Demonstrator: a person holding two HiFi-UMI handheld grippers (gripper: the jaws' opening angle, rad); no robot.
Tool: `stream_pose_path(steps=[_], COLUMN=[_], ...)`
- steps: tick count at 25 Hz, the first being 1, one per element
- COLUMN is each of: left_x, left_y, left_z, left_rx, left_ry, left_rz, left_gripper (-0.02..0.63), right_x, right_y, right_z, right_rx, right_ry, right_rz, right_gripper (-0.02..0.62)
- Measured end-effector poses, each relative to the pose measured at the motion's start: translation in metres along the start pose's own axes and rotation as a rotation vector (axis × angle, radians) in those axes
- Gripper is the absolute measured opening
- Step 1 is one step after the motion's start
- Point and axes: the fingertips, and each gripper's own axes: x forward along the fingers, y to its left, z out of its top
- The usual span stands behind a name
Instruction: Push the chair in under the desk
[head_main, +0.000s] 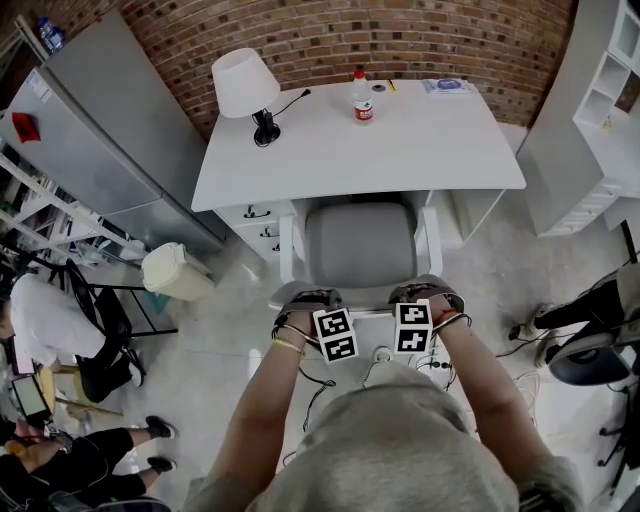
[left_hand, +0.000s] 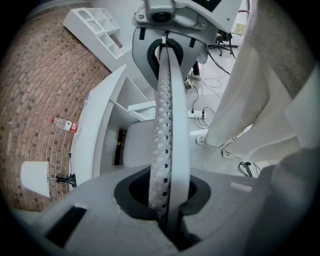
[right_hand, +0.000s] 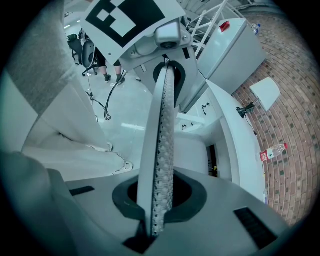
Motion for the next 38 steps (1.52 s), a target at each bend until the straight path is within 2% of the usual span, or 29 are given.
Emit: stream_pose_path(steps=[11, 24, 29, 30, 31, 32, 35, 38], left_x=[-0.002, -0.004, -0.011, -0.013, -0.015, -0.017, -0.021, -0.026], left_y=[0.001, 0.002, 0.001, 0.000, 0.000, 0.000, -0.002, -0.001], left_z=[0.000, -0.002, 0.000, 0.001, 0.002, 0.002, 0.004, 0.004], left_rx=[-0.001, 0.006, -0.015, -0.025, -0.032, -0.033, -0.015, -0.012], left_ry=[-0.002, 0.005, -0.033, -0.045, -0.057, -0.066, -0.085, -0.098], left_rz=[-0.006, -0.008, -0.010, -0.014, -0.015, -0.012, 0.020, 0.052], left_gripper=[0.043, 0.043, 0.051, 0.077, 0.109, 0.132, 0.172, 0.184], right_x=[-0.003, -0.006, -0.008, -0.009, -0.010, -0.011, -0.015, -0.018], right_y=[-0.001, -0.004, -0.004, -0.004, -0.003, -0.003, -0.004, -0.005], right_z=[0.001, 0.003, 0.002, 0.003, 0.004, 0.005, 0.007, 0.011], right_rx=[0.008, 0.020, 0.050, 0.063, 0.076, 0.085, 0.086, 0.080], right_ry=[0.004, 0.009, 0.020, 0.016, 0.010, 0.004, -0.005, -0.005], right_rz=[0.010, -0.017, -0.027, -0.023, -0.019, -0.019, -0.047, -0.077], right_gripper=[0.020, 0.021, 0.023, 0.056, 0.134, 0.154, 0.179, 0.183])
